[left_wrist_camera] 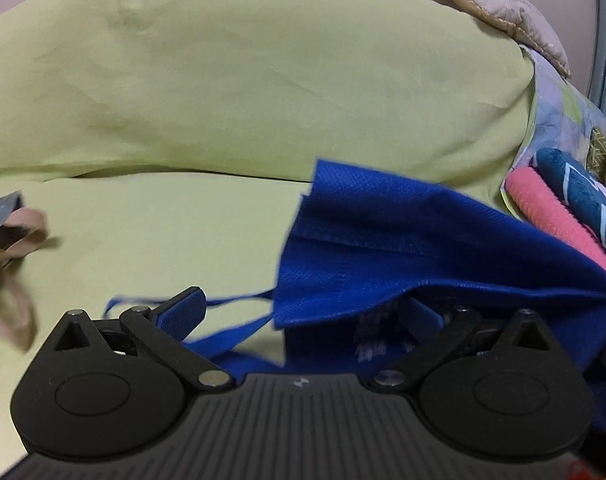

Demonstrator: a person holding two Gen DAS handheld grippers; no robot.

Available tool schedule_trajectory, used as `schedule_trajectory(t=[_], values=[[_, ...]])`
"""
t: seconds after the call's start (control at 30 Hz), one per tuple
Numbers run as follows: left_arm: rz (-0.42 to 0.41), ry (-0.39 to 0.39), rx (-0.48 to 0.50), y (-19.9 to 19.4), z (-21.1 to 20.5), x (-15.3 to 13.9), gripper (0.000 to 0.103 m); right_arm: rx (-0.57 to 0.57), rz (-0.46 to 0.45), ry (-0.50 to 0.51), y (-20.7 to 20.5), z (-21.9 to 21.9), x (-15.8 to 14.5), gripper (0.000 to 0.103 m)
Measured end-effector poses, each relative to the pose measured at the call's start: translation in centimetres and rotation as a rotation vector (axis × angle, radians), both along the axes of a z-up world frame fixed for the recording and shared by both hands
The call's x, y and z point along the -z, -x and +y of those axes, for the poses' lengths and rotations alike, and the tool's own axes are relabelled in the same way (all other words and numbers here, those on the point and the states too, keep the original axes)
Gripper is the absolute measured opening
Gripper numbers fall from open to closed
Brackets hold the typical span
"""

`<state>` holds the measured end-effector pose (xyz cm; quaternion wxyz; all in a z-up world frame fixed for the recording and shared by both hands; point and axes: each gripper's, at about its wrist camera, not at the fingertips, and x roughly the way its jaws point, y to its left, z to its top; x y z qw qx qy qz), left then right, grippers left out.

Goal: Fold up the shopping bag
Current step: 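Pull the blue bag free of the pile with the right gripper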

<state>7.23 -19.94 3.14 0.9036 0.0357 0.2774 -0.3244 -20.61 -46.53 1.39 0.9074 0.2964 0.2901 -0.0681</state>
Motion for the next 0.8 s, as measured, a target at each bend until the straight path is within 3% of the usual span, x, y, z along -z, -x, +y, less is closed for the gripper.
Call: schedule_trajectory(t=[0.13, 0.3, 0.47, 0.67, 0.73, 0.8], values=[[-0.04, 0.0, 0.036, -1.5, -2.9, -0.4, 0.102, -0.033, -0.051, 0.134, 1.2, 0.5, -2.7, 0.066], [-0.099, -0.04, 0.067, -1.6, -4.9, -0.7, 0.102, -0.111, -0.133, 0.234, -0.8, 0.0, -6.1, 0.08], [-0.115, -0.094, 0.086, -1.0, -5.1, 0.6, 0.102, -0.174, -0.091, 0.325, -7.0, -1.8, -7.4, 0.082], [-0.143, -0.16, 0.092, -1.0, -5.0, 2.1, 0.102, -0.436, 0.084, 0.446, -13.9, -0.8, -6.4, 0.082], [-0.138, -0.16, 0.087, -1.1, -4.8, 2.4, 0.102, -0.438, 0.145, 0.516, -15.2, -0.8, -6.1, 0.078], [-0.133, -0.159, 0.082, -1.3, -4.6, 2.7, 0.102, -0.432, 0.174, 0.545, -15.7, -1.2, -6.0, 0.064]])
